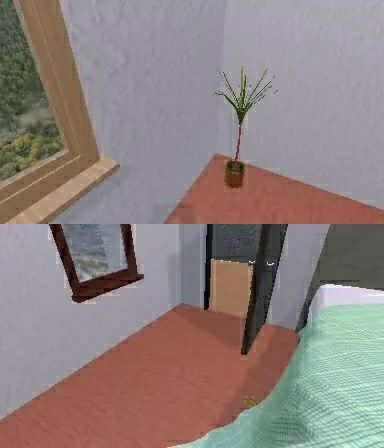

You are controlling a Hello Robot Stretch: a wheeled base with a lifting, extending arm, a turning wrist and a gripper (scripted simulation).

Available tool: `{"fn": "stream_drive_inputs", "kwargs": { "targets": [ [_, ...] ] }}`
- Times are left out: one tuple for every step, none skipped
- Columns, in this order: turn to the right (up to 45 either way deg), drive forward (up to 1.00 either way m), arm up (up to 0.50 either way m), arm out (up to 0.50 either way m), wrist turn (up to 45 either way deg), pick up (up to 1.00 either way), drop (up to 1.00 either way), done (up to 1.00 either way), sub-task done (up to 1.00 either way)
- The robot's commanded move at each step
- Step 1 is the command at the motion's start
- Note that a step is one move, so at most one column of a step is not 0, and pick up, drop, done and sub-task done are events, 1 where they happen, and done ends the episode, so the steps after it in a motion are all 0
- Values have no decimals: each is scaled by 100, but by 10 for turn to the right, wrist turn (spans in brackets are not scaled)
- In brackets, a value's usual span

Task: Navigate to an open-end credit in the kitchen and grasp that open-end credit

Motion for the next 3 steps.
{"fn": "stream_drive_inputs", "kwargs": {
  "targets": [
    [-450,0,0,0,0,0,0,0,0],
    [-270,0,0,0,0,0,0,0,0],
    [0,10,0,0,0,0,0,0,0]
  ]
}}
